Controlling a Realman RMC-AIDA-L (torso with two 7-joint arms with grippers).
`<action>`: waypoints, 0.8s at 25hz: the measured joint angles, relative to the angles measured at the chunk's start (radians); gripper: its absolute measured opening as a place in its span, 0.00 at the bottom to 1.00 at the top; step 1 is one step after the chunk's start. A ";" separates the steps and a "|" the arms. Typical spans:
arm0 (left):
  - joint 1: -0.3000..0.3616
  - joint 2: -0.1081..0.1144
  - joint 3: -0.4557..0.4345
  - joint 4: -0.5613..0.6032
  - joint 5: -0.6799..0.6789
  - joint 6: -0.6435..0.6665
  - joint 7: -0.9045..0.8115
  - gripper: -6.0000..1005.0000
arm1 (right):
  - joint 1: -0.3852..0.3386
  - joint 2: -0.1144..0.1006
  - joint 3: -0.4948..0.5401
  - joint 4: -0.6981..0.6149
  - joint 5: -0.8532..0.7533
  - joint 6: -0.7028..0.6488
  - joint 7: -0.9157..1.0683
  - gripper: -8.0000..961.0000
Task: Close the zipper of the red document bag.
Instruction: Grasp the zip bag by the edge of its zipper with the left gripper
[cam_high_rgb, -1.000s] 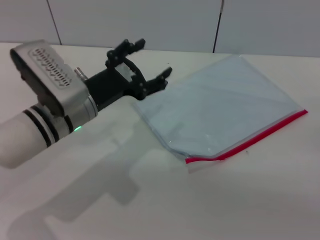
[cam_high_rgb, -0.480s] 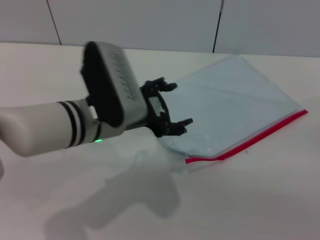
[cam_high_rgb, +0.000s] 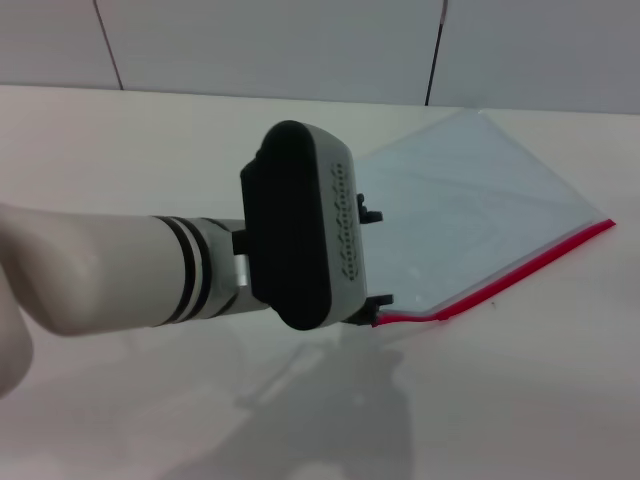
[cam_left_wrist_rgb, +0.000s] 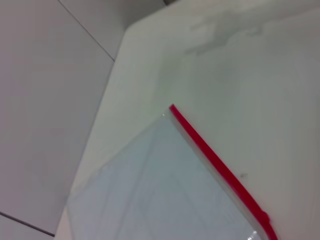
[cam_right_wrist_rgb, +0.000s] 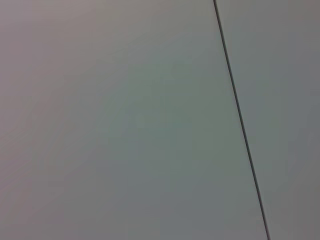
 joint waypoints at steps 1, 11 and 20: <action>0.008 -0.018 -0.022 0.011 -0.011 0.040 0.039 0.87 | 0.001 0.000 0.000 0.000 0.000 0.000 0.000 0.92; 0.011 -0.128 -0.107 -0.071 -0.173 0.147 0.301 0.87 | 0.009 0.000 -0.001 0.000 -0.004 -0.028 0.002 0.92; -0.011 -0.219 -0.114 -0.122 -0.077 0.237 0.348 0.87 | 0.018 0.001 -0.001 0.000 -0.006 -0.028 -0.001 0.92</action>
